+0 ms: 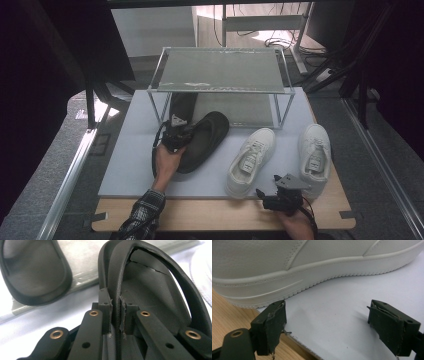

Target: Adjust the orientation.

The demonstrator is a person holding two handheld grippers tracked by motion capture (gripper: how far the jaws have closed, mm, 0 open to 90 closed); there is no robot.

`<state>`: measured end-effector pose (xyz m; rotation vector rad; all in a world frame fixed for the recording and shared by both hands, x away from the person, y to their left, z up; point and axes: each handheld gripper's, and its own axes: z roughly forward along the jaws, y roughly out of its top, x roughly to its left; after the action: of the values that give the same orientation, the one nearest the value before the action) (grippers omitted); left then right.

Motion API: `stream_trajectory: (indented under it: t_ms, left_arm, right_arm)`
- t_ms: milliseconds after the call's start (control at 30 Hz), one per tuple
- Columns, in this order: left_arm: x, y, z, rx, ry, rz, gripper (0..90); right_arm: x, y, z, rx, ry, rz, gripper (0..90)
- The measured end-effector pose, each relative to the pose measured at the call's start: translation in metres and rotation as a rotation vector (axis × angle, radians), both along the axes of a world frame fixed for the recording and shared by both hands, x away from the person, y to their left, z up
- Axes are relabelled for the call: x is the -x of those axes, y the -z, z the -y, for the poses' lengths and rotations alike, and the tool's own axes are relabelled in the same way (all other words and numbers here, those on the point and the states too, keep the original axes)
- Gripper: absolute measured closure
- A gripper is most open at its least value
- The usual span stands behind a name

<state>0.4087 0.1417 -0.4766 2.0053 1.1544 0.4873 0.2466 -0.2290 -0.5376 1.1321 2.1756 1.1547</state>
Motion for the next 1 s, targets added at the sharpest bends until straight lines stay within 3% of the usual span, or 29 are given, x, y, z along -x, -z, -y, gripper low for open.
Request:
stream_trajectory:
  t_ms: [533,1000]
  left_arm:
    - [-0.026,0.012,-0.001,0.026,-0.109,0.009,81.3]
    - [-0.043,0.021,0.006,0.083,-0.224,0.011,81.1]
  right_arm:
    - [0.0,0.0,0.0,-0.002,0.0,0.001,15.3]
    - [0.0,0.0,0.0,-0.003,0.0,0.0,15.3]
